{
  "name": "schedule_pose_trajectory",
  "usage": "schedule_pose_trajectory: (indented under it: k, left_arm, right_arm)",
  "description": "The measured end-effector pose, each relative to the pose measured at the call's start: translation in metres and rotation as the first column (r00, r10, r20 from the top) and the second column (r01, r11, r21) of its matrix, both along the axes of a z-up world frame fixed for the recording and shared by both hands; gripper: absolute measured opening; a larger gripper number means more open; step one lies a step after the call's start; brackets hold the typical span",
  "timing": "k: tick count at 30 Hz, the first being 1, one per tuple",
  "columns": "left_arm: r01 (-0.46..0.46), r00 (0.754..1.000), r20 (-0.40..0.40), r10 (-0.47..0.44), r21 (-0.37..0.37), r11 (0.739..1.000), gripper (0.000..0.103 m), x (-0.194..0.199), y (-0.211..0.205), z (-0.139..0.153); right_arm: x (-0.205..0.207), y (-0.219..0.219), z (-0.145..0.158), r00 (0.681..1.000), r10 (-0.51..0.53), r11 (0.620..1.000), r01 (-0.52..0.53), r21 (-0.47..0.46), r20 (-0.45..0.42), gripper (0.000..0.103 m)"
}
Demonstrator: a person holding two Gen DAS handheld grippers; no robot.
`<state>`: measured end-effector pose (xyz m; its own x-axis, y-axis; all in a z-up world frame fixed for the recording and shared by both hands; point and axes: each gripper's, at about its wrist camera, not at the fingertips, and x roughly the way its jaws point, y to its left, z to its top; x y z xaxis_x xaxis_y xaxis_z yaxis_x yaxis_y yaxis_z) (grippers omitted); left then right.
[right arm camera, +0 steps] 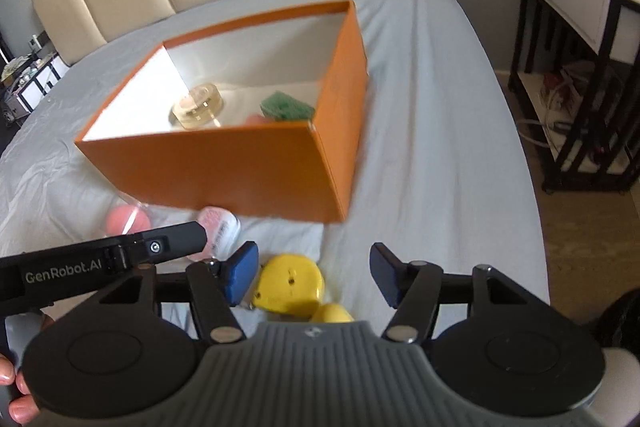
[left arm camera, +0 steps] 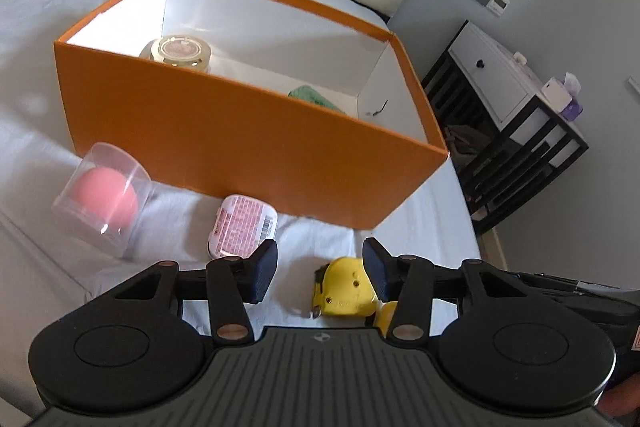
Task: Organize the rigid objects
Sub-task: 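Grasp the yellow tape measure with the left tool while the right tool grips the yellow bottle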
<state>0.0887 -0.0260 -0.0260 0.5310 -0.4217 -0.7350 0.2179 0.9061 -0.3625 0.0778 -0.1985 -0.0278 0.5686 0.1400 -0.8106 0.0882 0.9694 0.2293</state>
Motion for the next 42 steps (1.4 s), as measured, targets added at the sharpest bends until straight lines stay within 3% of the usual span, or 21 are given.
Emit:
schedule_pose_trajectory:
  k: [9, 14, 17, 28, 34, 39, 42]
  left_arm:
    - [0.021, 0.999, -0.040, -0.019, 0.040, 0.999, 0.055, -0.008, -0.003, -0.024]
    - [0.012, 0.999, -0.035, -0.011, 0.055, 0.998, 0.054, -0.009, 0.000, -0.027]
    - [0.015, 0.999, -0.037, -0.013, 0.059, 0.998, 0.054, -0.007, 0.000, -0.028]
    - [0.035, 0.995, -0.093, -0.037, -0.018, 0.999, 0.058, 0.012, -0.007, -0.038]
    - [0.020, 0.983, -0.179, -0.032, -0.068, 0.997, 0.059, 0.028, -0.015, -0.058]
    - [0.028, 0.984, -0.174, -0.043, -0.088, 0.996, 0.065, 0.032, -0.020, -0.065]
    - [0.035, 0.984, -0.168, -0.054, -0.113, 0.993, 0.060, 0.034, -0.021, -0.068]
  right_arm:
    - [-0.007, 0.002, -0.048, 0.976, -0.070, 0.988, 0.096, 0.121, -0.207, 0.064]
    - [-0.003, 0.011, -0.051, 0.980, -0.069, 0.993, 0.086, 0.086, -0.187, 0.060]
    - [0.002, 0.009, -0.049, 0.981, -0.076, 0.994, 0.089, 0.063, -0.178, 0.047]
    - [0.017, -0.015, -0.040, 0.992, -0.071, 0.996, 0.065, -0.062, -0.107, 0.047]
    - [0.021, -0.018, -0.047, 0.992, -0.033, 0.999, 0.030, -0.030, -0.124, 0.047]
    - [0.023, -0.021, -0.050, 0.993, -0.015, 1.000, 0.015, -0.003, -0.118, 0.046]
    - [0.025, -0.022, -0.052, 0.992, -0.010, 1.000, 0.012, 0.017, -0.123, 0.045]
